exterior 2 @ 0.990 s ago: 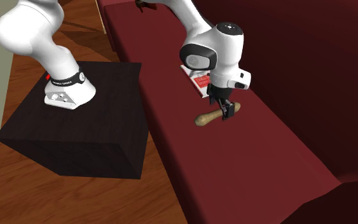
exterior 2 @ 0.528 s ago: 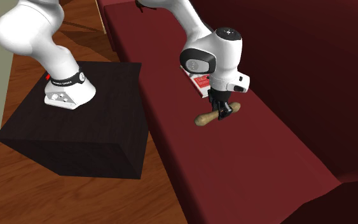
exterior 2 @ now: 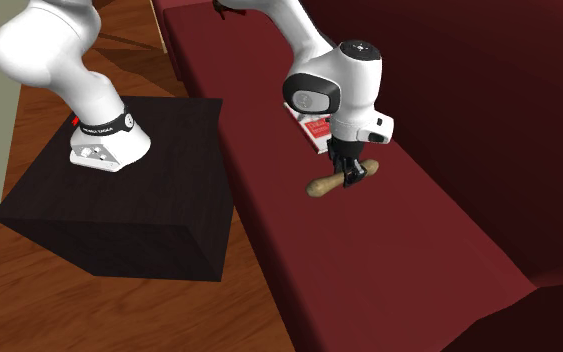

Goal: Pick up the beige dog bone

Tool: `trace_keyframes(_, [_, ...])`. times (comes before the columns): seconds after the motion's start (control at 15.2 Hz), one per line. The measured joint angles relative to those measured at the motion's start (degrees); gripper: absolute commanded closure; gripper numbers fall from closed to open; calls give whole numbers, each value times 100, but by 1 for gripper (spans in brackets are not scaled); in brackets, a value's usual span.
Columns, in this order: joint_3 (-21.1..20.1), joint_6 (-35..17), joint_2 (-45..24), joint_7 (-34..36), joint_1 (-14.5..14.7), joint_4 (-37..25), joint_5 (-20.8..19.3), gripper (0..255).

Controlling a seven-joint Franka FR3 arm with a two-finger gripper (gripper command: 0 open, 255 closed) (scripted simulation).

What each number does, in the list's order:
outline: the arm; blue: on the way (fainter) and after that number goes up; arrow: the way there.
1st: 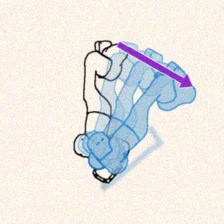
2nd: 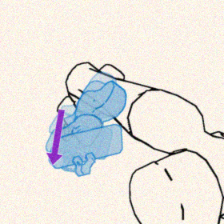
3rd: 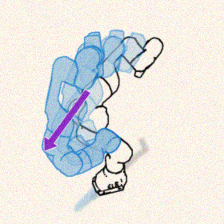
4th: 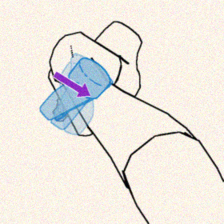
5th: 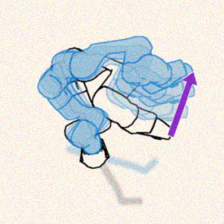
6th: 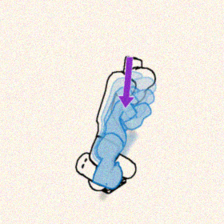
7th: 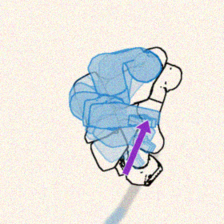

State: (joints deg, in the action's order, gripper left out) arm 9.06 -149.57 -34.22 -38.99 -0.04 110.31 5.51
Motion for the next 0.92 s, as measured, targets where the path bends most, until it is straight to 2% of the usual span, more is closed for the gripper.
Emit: trace_keyframes(0.92, [132, 725, 769, 89, 107, 39, -159, 255])
